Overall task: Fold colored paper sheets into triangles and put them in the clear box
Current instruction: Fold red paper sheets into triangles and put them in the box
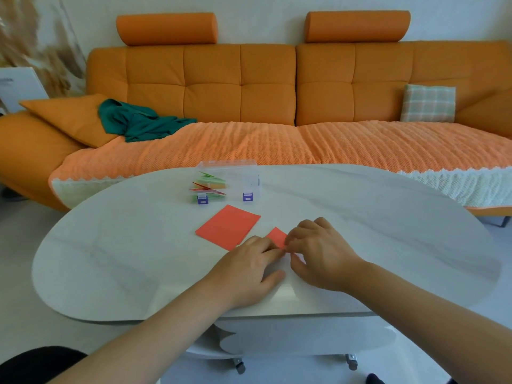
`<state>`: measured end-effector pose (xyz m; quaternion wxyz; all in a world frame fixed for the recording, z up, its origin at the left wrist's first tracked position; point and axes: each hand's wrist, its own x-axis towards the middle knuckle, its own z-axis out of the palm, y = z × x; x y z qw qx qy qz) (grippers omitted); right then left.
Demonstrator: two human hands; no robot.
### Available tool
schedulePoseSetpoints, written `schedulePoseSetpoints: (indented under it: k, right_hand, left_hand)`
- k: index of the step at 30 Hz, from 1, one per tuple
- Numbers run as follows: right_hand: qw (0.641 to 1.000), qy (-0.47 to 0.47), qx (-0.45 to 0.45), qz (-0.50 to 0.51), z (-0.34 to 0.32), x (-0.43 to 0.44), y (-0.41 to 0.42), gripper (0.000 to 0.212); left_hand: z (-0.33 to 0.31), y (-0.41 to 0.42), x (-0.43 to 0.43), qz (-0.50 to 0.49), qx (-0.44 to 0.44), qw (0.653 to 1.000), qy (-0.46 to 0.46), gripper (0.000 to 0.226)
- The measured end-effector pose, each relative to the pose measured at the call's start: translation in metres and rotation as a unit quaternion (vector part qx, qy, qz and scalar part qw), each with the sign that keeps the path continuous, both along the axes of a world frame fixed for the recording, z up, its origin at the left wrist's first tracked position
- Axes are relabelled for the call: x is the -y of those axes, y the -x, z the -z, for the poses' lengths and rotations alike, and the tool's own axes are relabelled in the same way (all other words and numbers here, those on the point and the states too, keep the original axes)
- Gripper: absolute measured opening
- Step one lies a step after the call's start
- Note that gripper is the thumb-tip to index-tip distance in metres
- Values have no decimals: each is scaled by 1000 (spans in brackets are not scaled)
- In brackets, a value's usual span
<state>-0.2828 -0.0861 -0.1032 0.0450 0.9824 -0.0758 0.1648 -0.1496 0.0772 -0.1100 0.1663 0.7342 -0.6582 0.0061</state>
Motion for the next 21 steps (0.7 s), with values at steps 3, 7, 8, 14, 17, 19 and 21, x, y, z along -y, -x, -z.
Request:
schedulePoseSetpoints:
  k: [3, 7, 8, 14, 17, 19, 21]
  right_hand:
    - [1000, -16, 19, -7, 4, -1, 7, 35]
    - [1000, -15, 26, 4, 6, -5, 7, 32]
    - [1000, -14, 27, 5, 5, -5, 7, 32]
    - [999, -25, 11, 20, 1, -6, 5, 32]
    - [999, -44, 13, 26, 2, -7, 5, 35]
    - [998, -57, 21, 25, 3, -7, 5, 36]
    - [997, -67, 31, 25, 5, -7, 4, 38]
  left_hand:
    - [-1, 0, 0, 0, 6, 1000, -1, 42]
    - [-2, 2, -1, -21, 25, 999, -6, 46]
    - [-1, 1, -1, -27, 34, 999, -5, 48]
    - [-1, -7, -15, -52, 79, 995, 23, 54]
    - [2, -11, -23, -71, 99, 991, 53, 50]
    - [5, -13, -26, -84, 108, 988, 67, 48]
    - [7, -14, -28, -90, 110, 986, 83, 46]
